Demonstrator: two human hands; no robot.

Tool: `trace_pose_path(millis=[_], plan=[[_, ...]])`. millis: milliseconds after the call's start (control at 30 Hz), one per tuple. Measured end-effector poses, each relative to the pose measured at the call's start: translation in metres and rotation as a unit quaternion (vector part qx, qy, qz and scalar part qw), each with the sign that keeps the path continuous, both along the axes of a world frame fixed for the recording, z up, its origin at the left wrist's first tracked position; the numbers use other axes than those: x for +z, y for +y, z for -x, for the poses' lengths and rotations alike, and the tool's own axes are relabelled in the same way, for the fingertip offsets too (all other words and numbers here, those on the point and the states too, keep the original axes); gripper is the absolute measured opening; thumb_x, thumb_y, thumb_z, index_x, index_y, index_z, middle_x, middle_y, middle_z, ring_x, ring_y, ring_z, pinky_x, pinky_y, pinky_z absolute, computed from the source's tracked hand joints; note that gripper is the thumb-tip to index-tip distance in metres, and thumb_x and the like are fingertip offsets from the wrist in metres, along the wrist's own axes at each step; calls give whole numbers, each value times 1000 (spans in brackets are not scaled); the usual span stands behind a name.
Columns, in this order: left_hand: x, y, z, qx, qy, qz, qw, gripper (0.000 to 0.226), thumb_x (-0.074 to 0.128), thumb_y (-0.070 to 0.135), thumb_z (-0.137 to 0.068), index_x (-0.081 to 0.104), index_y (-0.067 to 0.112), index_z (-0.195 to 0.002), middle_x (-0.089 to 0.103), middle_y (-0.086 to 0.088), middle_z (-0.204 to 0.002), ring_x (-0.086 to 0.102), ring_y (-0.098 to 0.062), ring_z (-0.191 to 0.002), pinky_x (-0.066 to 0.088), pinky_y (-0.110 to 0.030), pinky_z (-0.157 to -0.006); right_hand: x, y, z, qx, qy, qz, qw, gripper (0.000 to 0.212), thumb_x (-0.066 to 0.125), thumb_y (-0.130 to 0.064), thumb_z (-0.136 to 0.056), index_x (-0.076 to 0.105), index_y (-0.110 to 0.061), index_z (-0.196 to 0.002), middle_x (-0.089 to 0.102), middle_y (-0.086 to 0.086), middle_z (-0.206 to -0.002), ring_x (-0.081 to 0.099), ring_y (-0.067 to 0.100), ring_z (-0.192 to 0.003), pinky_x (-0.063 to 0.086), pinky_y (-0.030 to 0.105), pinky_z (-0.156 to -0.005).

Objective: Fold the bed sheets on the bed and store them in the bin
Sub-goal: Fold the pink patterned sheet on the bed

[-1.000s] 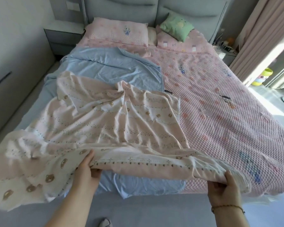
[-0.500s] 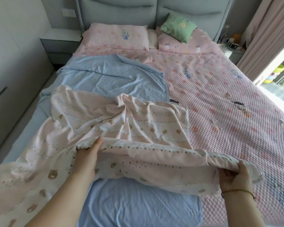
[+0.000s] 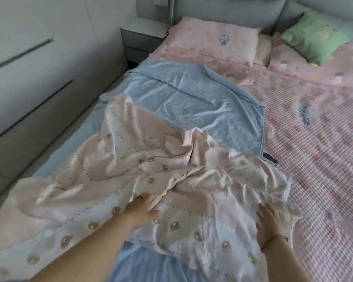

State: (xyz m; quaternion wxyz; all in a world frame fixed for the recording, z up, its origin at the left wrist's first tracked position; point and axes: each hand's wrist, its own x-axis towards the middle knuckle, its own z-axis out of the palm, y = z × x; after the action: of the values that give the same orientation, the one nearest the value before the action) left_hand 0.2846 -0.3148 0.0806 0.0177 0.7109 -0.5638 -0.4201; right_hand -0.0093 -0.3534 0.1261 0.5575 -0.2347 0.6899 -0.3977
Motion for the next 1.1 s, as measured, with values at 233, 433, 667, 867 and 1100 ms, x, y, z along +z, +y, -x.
trace_pose_path(millis=[233,433,667,867,1100], plan=[[-29,104,-107,-34,-208,-96,973,84,53,50,-87,1,27,-148,1,2,-156,14,-17,-142,22,-36,-112,-27,26,-110,56,-50,-33,997,39,40,-2,-96,38,-2,-135,45,16,-136,43,31,-125,31,38,-105],[-66,154,-173,-106,-260,-68,957,107,86,32,-47,31,3,-134,41,-21,-138,44,-38,-121,44,-65,-79,-43,63,-217,40,-87,-44,994,27,42,-2,-94,47,-7,-120,59,11,-104,62,12,-76,49,22,-72],[-78,131,-256,-144,-200,63,967,31,78,16,-62,64,11,-89,67,-6,-81,64,-25,-68,50,-29,-50,-55,86,-344,89,1,-52,995,22,45,3,-92,52,-3,-112,60,1,-86,57,15,-78,46,18,-70],[-23,91,-309,-47,-6,-5,999,29,51,33,-80,65,21,-102,66,2,-101,60,-17,-98,42,-22,-74,-52,112,-427,431,321,179,824,22,58,-20,-84,55,-27,-104,61,-13,-99,52,15,-109,44,29,-94],[32,50,-347,36,231,61,970,27,65,12,-82,57,34,-69,59,26,-54,54,14,-59,38,-8,-57,-28,76,-496,510,484,323,634,43,56,-46,-59,58,-21,-94,67,-9,-72,67,14,-68,35,34,-88]])
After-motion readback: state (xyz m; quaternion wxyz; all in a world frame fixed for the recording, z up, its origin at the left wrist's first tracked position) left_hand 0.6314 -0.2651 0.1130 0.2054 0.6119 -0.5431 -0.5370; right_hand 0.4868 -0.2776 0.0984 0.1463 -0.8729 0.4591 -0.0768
